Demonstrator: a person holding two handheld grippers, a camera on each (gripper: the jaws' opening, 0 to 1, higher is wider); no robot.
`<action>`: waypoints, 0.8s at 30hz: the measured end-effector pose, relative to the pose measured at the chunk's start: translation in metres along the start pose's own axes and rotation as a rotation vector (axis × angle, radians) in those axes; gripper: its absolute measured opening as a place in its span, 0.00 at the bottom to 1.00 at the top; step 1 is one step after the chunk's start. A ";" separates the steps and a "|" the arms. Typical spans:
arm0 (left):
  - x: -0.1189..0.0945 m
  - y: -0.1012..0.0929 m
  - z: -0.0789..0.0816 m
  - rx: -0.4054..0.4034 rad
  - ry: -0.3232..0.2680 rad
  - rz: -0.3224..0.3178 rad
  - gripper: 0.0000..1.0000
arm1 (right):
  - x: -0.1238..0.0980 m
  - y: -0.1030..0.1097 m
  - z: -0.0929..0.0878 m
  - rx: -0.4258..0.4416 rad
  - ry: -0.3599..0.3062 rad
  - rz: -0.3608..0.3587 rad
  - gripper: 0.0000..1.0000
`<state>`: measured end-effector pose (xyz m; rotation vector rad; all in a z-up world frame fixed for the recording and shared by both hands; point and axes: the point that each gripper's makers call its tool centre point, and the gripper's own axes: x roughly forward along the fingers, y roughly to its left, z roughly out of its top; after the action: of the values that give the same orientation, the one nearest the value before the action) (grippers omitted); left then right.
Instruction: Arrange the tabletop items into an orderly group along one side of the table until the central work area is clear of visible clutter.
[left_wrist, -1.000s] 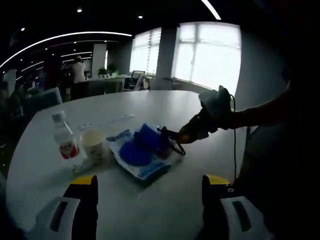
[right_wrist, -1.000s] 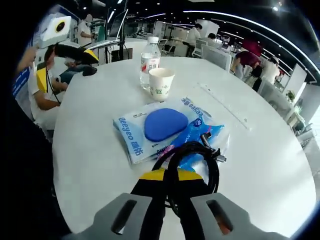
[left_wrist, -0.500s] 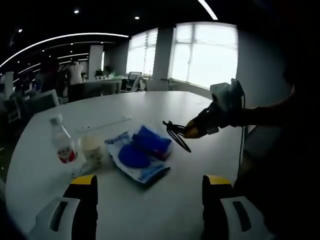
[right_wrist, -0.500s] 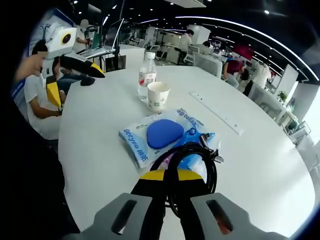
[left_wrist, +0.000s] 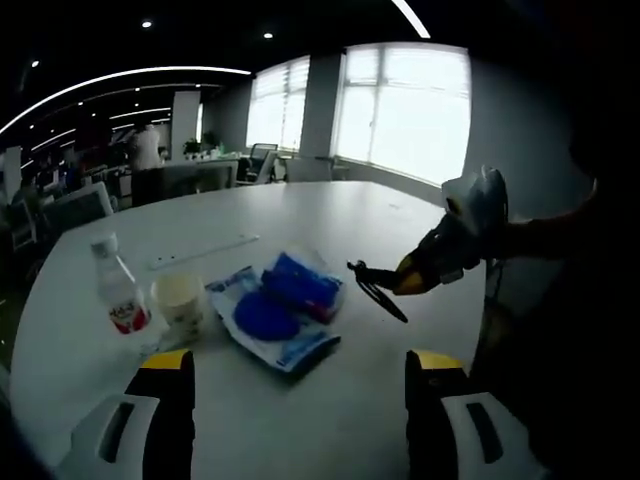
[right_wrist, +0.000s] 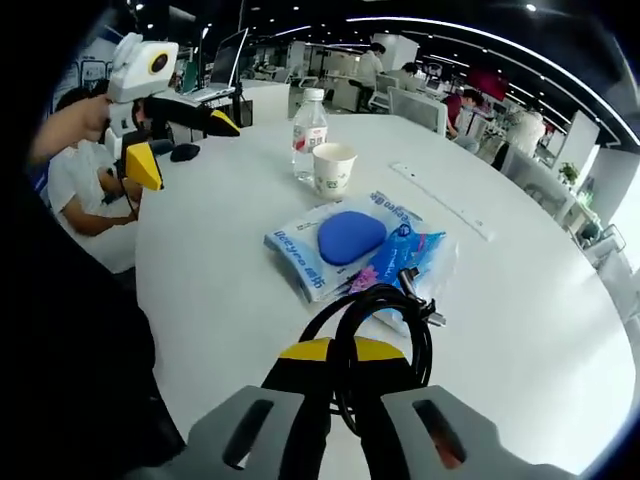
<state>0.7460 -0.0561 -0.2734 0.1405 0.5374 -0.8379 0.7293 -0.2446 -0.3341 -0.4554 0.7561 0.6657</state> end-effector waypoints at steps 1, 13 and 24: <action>0.000 0.000 0.000 0.001 -0.001 -0.001 0.85 | 0.001 0.001 -0.002 -0.003 0.007 0.003 0.01; 0.001 -0.003 -0.001 0.005 0.002 -0.006 0.85 | 0.013 0.019 -0.029 -0.036 0.073 0.033 0.01; 0.001 -0.007 -0.002 0.012 0.012 -0.014 0.85 | 0.026 0.031 -0.044 -0.079 0.098 0.073 0.03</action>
<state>0.7409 -0.0608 -0.2752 0.1529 0.5449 -0.8544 0.7008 -0.2396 -0.3864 -0.5374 0.8442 0.7476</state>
